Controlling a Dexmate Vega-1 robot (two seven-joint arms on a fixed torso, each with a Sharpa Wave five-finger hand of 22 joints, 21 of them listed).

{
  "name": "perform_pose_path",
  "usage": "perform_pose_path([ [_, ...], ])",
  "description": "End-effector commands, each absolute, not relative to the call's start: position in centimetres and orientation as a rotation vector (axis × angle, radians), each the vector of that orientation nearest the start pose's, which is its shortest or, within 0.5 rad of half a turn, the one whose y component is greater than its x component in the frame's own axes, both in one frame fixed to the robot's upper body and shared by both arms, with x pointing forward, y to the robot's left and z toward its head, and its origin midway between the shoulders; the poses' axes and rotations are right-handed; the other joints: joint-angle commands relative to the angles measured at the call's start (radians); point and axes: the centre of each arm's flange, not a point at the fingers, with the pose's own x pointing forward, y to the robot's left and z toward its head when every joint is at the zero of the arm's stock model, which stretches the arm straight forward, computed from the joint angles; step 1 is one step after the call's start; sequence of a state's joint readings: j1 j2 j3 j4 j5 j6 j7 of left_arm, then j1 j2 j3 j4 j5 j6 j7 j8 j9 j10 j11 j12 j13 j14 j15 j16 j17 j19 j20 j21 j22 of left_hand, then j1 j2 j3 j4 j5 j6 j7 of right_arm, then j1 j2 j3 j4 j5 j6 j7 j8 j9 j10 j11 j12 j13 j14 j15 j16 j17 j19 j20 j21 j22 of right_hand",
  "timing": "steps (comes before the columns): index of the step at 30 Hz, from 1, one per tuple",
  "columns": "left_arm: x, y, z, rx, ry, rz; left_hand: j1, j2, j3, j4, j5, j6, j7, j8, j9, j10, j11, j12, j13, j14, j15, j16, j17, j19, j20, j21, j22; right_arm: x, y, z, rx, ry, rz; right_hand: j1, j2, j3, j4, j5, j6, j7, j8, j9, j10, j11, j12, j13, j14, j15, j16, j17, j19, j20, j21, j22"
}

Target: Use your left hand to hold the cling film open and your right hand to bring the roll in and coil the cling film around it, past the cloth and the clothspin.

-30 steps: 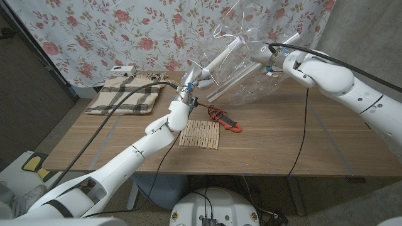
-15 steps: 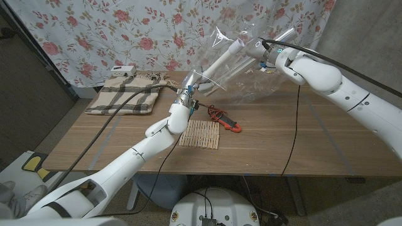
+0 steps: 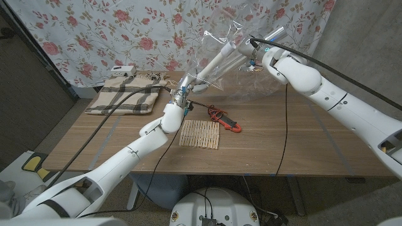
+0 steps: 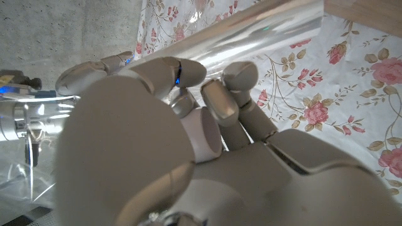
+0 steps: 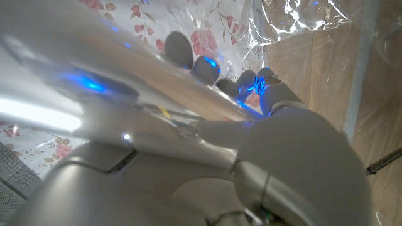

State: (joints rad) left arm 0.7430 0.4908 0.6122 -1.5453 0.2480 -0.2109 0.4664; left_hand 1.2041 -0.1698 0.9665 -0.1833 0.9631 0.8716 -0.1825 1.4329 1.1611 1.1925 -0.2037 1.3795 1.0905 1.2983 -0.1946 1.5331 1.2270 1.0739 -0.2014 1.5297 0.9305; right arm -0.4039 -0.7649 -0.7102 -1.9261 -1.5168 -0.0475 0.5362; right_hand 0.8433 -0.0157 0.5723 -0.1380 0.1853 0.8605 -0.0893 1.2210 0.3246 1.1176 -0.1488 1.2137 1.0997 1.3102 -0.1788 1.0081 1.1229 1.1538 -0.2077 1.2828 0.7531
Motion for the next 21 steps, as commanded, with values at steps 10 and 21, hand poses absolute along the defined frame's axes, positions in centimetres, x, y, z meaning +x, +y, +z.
perform_pose_path([
  [10,60.2,14.3,3.1,0.71,-1.012,0.014,0.001,0.009,0.0,0.001,0.001,-0.001,-0.002,0.161,0.094,-0.003,0.0,0.202,0.155,-0.003,-0.001,-0.003,0.001,0.001,-0.007,0.002,0.006,53.8,-12.5,19.5,-2.375,-0.704,-0.53,-0.102,0.135,-0.002,0.003,0.004,-0.003,0.001,0.01,0.004,0.033,-0.029,0.36,0.142,0.037,-0.032,0.553,0.116,-0.005,-0.003,0.251,0.005],
  [21,59.9,16.4,2.3,0.765,-0.977,0.004,-0.001,0.008,0.001,0.002,0.002,-0.001,-0.001,0.161,0.094,-0.002,0.0,0.203,0.155,-0.003,0.0,-0.002,0.001,0.001,-0.005,-0.002,0.002,53.5,-12.0,19.1,-2.33,-0.691,-0.545,-0.102,0.136,-0.002,0.003,0.004,-0.005,0.0,0.012,0.002,0.032,-0.028,0.36,0.143,0.037,-0.032,0.553,0.116,-0.006,-0.003,0.25,0.002],
])
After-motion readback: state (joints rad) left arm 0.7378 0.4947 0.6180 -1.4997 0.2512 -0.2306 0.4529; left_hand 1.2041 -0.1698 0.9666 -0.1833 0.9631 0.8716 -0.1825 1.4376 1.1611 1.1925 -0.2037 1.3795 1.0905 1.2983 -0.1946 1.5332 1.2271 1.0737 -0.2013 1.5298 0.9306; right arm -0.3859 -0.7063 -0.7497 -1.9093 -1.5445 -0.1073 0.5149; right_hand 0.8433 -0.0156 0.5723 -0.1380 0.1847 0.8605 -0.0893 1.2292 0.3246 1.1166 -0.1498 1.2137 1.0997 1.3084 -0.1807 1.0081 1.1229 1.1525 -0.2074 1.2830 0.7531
